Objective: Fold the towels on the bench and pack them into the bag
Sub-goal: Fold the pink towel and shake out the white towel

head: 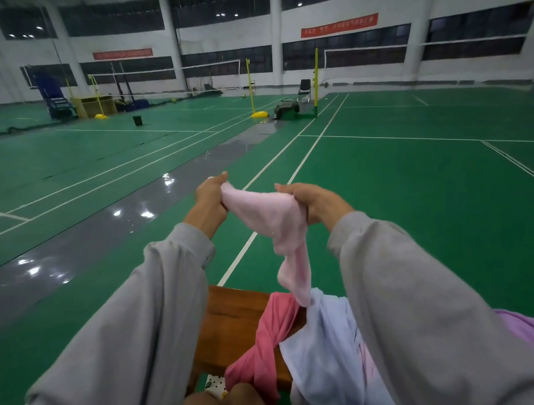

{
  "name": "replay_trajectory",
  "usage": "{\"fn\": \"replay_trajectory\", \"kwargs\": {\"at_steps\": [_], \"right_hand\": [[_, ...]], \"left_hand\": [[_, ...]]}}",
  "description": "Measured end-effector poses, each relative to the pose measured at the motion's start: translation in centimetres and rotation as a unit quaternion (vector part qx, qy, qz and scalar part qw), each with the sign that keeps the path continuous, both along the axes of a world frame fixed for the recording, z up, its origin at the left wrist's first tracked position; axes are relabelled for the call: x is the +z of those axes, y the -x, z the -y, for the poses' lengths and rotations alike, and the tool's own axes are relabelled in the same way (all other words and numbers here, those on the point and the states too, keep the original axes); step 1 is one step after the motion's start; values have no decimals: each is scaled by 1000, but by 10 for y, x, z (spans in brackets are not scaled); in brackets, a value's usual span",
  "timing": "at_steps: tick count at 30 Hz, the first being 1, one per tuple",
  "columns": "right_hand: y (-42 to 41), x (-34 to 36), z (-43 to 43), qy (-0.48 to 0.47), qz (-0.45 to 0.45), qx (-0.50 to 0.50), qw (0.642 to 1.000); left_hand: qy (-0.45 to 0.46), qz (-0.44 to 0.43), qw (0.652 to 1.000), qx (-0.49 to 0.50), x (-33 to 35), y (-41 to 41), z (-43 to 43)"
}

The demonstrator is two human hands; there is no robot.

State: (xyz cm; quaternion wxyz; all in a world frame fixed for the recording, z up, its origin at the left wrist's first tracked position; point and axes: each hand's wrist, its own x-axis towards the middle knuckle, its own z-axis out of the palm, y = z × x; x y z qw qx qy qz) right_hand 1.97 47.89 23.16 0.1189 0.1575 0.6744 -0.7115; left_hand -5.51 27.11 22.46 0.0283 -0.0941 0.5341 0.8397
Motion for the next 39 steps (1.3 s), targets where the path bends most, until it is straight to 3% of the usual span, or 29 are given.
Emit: {"fn": "replay_trajectory", "kwargs": {"at_steps": [3,5,7,10,12,15,17,19,22,25,29,31,33,35,37,39], "right_hand": [[7,25,-6,19,-41,-36,998],[15,23,-9,-52,-39,-50,997],[25,10,-16,-126,-23,-68,989],[23,16,-29,-141,-72,-159,974],[22,26,-39,-34,-132,-202,970],[17,10,-44,191,-107,-147,964],[12,-10,-39,185,-23,-91,978],[4,-15,-36,163,21,-66,984],[7,-4,-44,252,-98,-133,953],[5,-4,-41,320,-123,-80,936],[12,-7,-33,161,-91,-42,982],[17,8,-35,81,-137,-77,984],[17,21,-41,92,-176,-82,977],[16,20,-45,86,-140,-43,985],[17,10,-47,-11,-52,1,999],[19,11,-49,-25,-38,-20,999]], "left_hand": [[86,-5,994,70,0,-2,3],[127,13,989,81,-3,-2,6],[131,36,988,71,-7,3,16],[99,10,993,63,-5,18,29],[59,-35,996,50,3,14,33],[80,-38,996,19,-5,4,38],[138,-4,990,-7,-21,3,40],[130,1,991,29,-25,4,44],[21,-52,997,53,-8,2,50],[-35,-64,997,-29,-2,1,60],[-47,-49,998,-13,-3,5,60],[-26,-74,997,0,6,9,60],[-15,-90,996,4,7,16,65],[3,-91,996,-11,1,17,71],[38,-86,995,-23,-8,15,75],[33,-109,993,-18,-7,14,76]]}}
